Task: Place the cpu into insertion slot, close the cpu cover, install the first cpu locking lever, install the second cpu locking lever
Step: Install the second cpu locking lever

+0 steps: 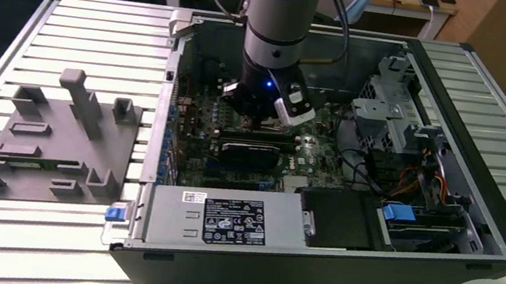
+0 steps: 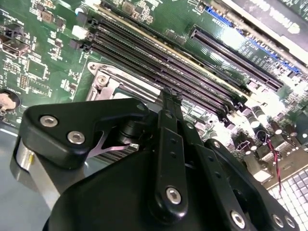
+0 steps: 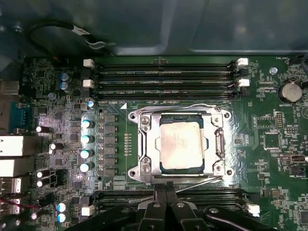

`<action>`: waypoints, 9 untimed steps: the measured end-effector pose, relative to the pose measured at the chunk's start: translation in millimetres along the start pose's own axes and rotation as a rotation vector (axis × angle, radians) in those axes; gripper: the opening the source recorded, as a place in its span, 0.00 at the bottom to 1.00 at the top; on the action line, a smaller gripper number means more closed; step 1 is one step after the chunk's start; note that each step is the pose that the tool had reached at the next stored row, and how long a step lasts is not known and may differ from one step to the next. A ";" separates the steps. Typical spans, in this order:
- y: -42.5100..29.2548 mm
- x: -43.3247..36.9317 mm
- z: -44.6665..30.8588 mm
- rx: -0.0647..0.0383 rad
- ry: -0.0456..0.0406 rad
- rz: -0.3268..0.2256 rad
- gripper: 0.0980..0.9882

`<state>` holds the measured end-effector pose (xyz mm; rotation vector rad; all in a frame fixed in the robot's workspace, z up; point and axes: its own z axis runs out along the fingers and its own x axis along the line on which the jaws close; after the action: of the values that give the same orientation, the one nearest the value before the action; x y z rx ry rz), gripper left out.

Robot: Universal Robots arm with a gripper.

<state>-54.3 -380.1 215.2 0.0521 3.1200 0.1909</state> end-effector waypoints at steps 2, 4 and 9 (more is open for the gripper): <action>-0.3 0.2 2.3 -0.001 0.0002 0.000 0.01; -0.7 0.4 4.9 -0.003 0.0001 0.000 0.01; -1.3 1.1 8.6 -0.008 0.0004 0.001 0.01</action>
<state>-55.2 -380.3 206.5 0.0533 3.1196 0.2027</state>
